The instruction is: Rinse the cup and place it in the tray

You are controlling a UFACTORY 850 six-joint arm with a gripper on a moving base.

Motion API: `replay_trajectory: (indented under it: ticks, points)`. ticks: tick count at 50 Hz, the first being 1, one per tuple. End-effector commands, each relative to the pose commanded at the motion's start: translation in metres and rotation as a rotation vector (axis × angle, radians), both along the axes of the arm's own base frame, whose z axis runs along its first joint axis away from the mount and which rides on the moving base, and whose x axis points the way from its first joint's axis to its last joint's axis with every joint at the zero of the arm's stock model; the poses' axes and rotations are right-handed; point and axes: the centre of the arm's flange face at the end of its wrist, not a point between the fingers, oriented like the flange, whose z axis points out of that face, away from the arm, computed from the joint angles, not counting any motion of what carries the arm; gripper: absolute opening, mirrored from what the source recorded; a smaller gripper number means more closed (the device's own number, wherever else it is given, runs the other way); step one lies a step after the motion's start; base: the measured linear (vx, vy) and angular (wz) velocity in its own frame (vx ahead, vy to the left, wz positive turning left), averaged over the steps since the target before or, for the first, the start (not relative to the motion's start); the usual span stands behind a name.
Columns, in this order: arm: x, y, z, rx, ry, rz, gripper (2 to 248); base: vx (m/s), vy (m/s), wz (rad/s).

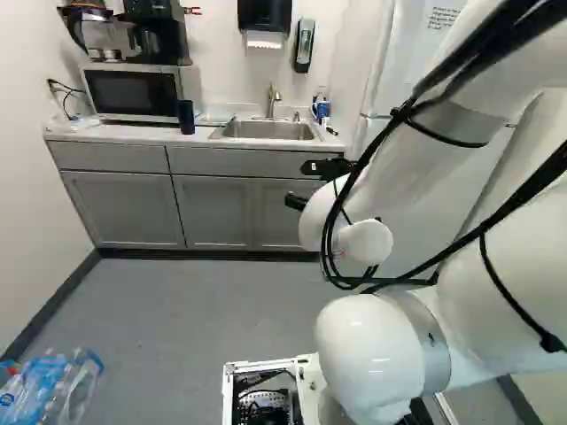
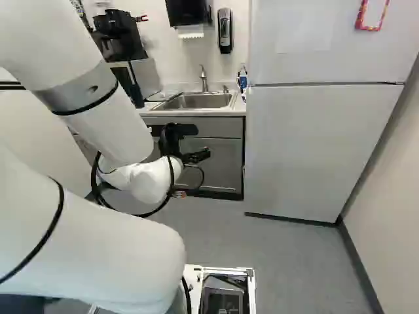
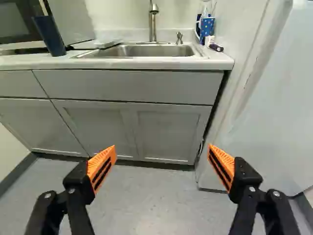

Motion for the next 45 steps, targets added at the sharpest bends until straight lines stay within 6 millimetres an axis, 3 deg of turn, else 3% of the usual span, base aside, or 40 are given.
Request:
replay_trajectory:
  ticks: [45]
  points:
    - [0.0081, -0.0010, 0.0012, 0.000, 0.004, -0.004, 247, 0.000, 0.000, 0.000]
